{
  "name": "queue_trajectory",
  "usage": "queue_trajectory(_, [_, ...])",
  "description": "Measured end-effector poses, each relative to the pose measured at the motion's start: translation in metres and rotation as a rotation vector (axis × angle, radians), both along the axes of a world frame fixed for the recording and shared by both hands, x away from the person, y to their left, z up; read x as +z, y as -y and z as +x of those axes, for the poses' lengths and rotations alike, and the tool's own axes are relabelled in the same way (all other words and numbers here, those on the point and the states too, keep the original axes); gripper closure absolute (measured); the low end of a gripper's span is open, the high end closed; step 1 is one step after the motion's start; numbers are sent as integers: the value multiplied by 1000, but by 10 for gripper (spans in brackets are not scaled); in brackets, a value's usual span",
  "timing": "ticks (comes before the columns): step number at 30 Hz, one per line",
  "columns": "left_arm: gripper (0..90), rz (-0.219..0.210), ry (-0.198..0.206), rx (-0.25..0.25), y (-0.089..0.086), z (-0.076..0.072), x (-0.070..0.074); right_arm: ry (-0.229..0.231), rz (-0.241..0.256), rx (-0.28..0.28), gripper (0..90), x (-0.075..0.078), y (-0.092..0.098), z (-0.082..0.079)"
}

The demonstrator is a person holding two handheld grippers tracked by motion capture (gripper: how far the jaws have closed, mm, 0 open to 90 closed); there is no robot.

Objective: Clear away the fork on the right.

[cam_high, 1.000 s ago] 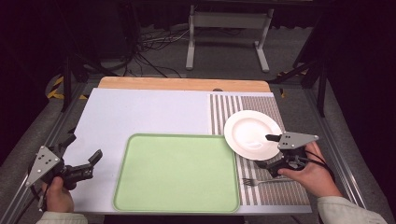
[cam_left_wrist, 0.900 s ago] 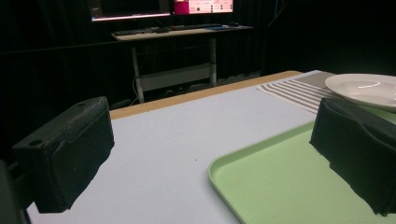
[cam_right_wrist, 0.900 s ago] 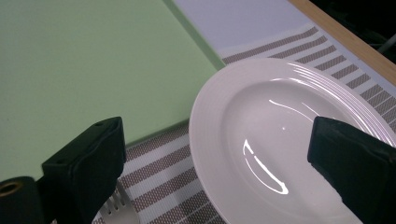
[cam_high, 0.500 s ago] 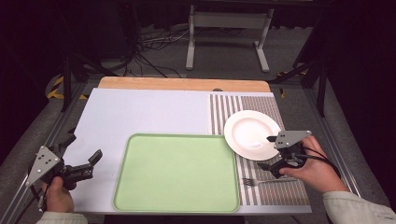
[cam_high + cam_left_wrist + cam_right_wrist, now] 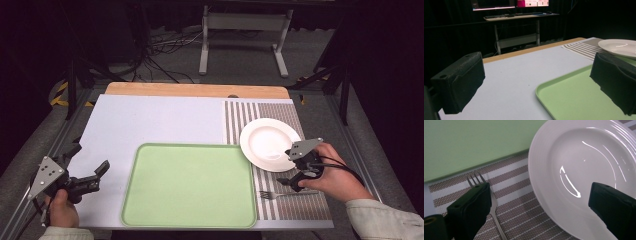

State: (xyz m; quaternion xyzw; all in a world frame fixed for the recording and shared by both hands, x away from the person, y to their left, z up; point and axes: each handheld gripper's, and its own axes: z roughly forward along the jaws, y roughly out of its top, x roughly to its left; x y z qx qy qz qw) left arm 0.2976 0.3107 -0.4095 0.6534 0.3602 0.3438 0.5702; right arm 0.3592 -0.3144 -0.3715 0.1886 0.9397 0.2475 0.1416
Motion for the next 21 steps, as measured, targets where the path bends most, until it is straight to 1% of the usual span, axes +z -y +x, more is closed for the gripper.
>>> queue_trajectory(3, [2,-5,1,1,0,0,0,-10,-12,2,53,-1,0,1])
queue_trajectory(5, [2,-4,1,1,0,0,0,-25,-38,11,54,-3,0,1])
queue_trajectory(8, [2,1,0,1,0,0,0,-41,-53,25,57,-6,-1,1])
queue_trajectory(9, [2,1,-1,2,0,0,0,-54,-62,30,64,-7,-2,1])
queue_trajectory(10, [2,-3,-1,3,0,0,-1,-67,-63,33,67,-8,-2,1])
queue_trajectory(13, [2,-2,-4,4,1,1,-1,-72,-70,48,82,-10,-3,0])
queue_trajectory(14, [2,0,-3,4,1,1,-1,-86,-77,57,94,-11,-3,0])
queue_trajectory(16, [2,3,-1,3,1,0,0,-96,-102,75,132,-14,-3,-1])
queue_trajectory(17, [2,5,0,2,1,0,0,-109,-111,88,143,-15,-4,-1])
queue_trajectory(19, [2,2,1,4,0,0,0,-113,-121,103,161,-18,-4,-2])
queue_trajectory(21, [2,1,0,6,0,0,0,-143,-141,117,197,-22,-4,-4])
